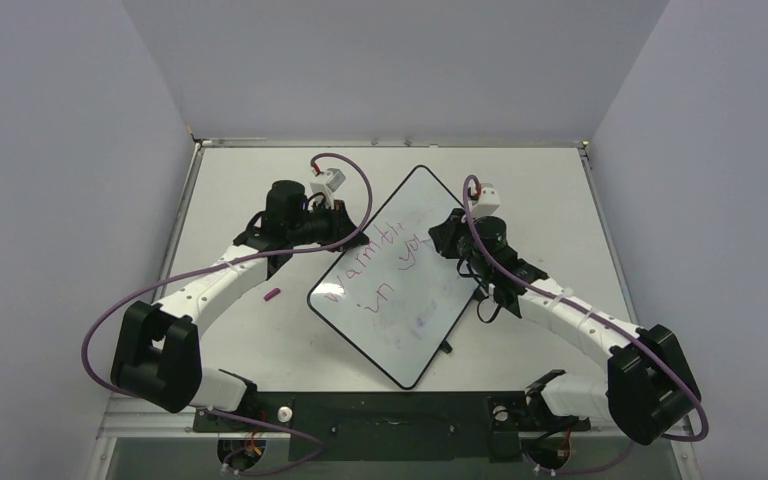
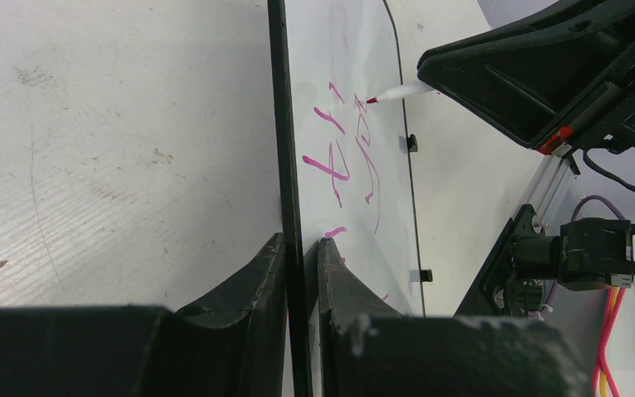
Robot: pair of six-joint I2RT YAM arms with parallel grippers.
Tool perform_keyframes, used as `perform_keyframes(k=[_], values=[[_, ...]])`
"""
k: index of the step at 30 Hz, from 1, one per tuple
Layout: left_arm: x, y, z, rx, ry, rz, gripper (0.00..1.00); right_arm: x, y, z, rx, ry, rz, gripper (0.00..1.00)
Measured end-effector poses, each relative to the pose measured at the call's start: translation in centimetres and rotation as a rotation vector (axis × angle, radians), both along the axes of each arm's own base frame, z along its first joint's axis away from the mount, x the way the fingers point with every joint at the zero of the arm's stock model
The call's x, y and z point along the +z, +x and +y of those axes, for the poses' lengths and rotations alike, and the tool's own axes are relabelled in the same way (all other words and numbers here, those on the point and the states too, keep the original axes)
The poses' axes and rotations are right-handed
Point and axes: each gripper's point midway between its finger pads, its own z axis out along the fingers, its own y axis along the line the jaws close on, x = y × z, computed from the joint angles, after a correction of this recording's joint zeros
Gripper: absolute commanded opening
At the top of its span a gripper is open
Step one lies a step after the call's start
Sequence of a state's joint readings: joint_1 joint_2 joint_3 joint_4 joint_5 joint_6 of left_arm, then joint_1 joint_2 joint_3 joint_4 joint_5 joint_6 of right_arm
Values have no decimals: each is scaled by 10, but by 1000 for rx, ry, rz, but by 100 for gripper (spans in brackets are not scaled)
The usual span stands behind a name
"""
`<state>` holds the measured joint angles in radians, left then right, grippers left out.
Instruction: Write a sentence on the whiteboard
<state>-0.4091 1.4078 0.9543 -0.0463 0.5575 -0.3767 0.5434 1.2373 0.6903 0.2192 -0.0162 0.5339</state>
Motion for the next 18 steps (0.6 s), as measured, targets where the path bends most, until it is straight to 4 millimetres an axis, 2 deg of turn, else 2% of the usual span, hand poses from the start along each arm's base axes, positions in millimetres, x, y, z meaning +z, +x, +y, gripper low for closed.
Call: perform_keyframes(k=[10, 18], values=[[0, 0, 0, 0, 0, 0, 0, 15, 10, 5, -2, 7, -16, 0], [0, 0, 0, 0, 0, 0, 0, 13, 18, 10, -2, 0, -5, 0]])
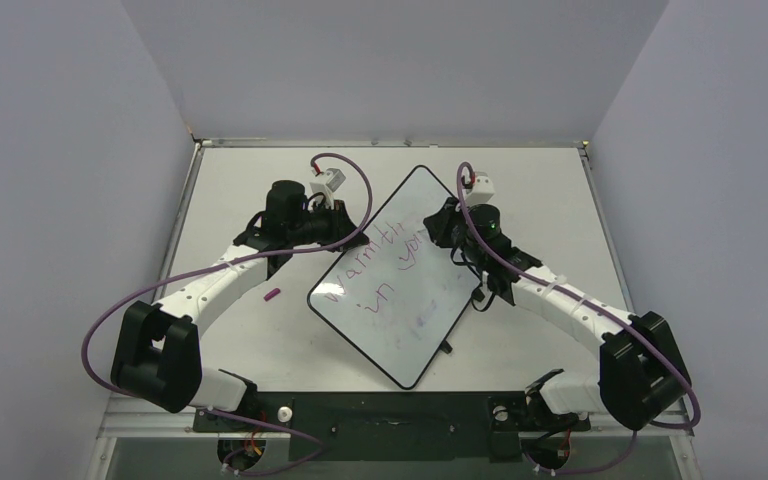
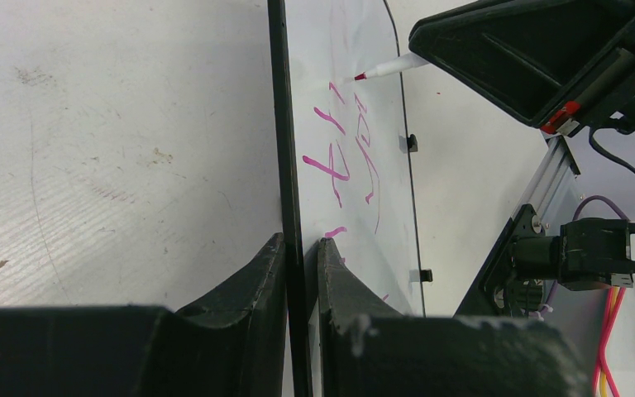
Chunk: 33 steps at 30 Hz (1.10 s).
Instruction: Write a sentence on the whiteboard
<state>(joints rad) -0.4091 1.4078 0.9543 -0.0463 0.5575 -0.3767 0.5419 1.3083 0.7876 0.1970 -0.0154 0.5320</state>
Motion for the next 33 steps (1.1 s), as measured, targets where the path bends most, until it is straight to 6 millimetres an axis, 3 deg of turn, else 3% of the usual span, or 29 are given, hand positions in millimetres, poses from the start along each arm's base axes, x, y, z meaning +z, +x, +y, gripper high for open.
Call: perform_keyframes(k=[13, 33], values=[[0, 0, 0, 0, 0, 0, 0, 5, 4, 2, 1, 0, -6, 0], [0, 0, 0, 1, 1, 1, 0, -14, -14, -10, -10, 3, 15, 0]])
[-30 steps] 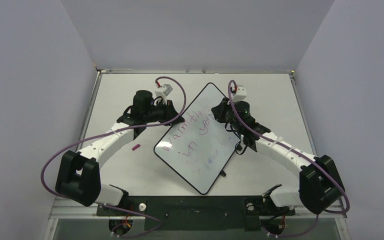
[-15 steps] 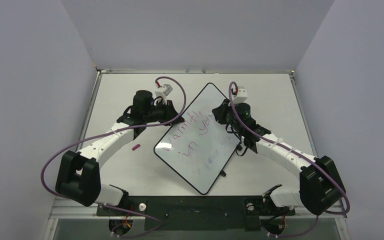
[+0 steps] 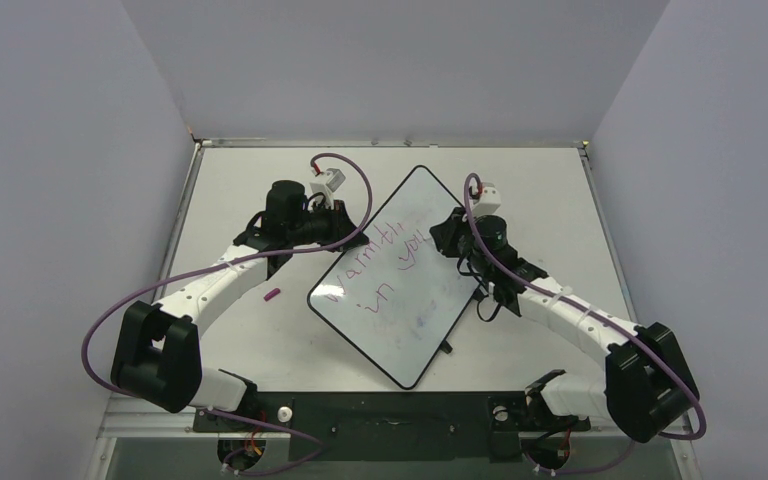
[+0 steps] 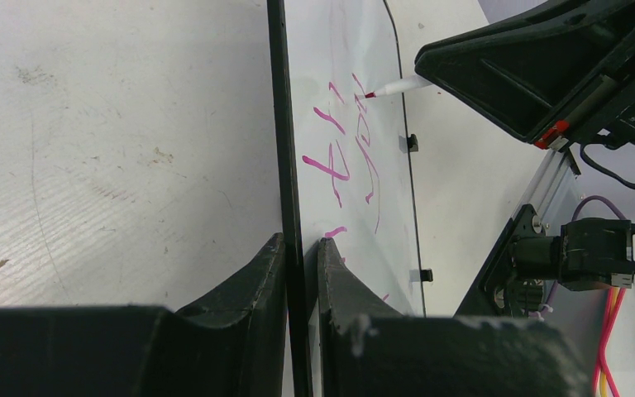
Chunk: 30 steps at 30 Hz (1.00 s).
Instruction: Write a sentence on the whiteboard
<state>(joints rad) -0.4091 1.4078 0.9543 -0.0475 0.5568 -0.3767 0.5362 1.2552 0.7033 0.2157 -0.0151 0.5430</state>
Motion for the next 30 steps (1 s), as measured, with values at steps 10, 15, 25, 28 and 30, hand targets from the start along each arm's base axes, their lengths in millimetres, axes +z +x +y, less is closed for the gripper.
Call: perform_keyframes(k=[10, 15, 25, 28, 30], values=[[0, 0, 0, 0, 0, 0, 0, -2, -2, -2, -2, -3, 3, 0], [0, 0, 0, 0, 0, 0, 0, 0, 0, -5, -16, -32, 10, 0], [0, 0, 0, 0, 0, -1, 0, 38, 12, -2, -22, -32, -49, 0], [0, 0, 0, 0, -1, -1, 0, 43, 14, -2, -21, -31, -58, 0], [1, 0, 0, 0, -1, -1, 0, 44, 15, -1, -20, -32, -61, 0]])
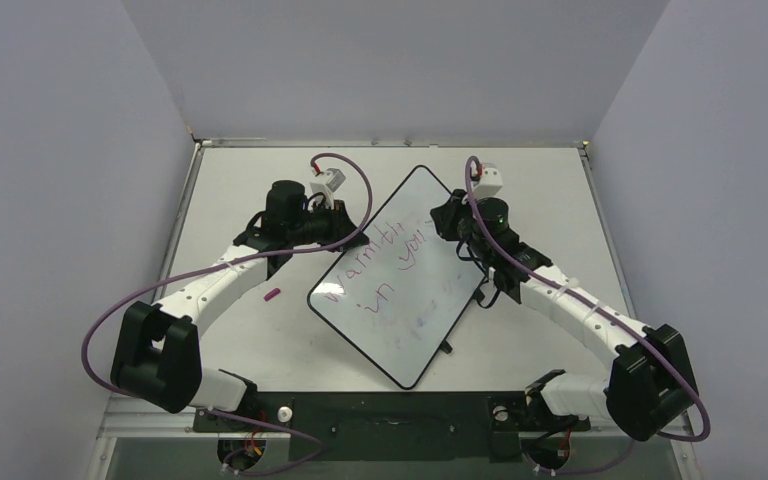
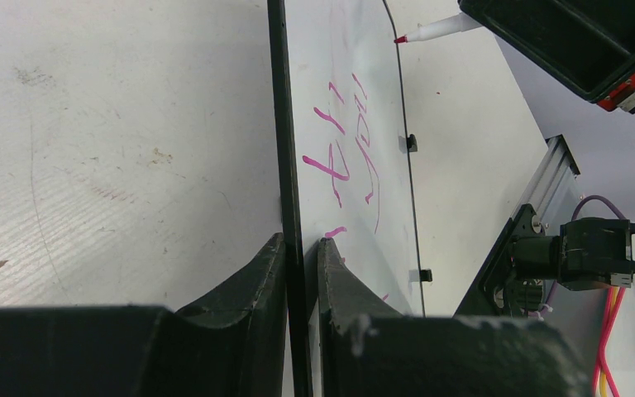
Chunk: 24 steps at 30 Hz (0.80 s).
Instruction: Write a sentence on the whiteboard
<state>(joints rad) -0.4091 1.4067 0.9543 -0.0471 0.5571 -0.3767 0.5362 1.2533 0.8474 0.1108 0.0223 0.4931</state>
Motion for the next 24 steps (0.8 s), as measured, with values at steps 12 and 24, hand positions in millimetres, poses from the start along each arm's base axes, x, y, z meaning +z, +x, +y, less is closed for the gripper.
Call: perform_keyframes(k=[12, 24], values=[[0, 0, 0, 0, 0, 0, 0, -18, 8, 5, 4, -34, 40, 0], [0, 0, 0, -1, 0, 0, 0, -19, 16, 7, 2, -35, 45, 0]])
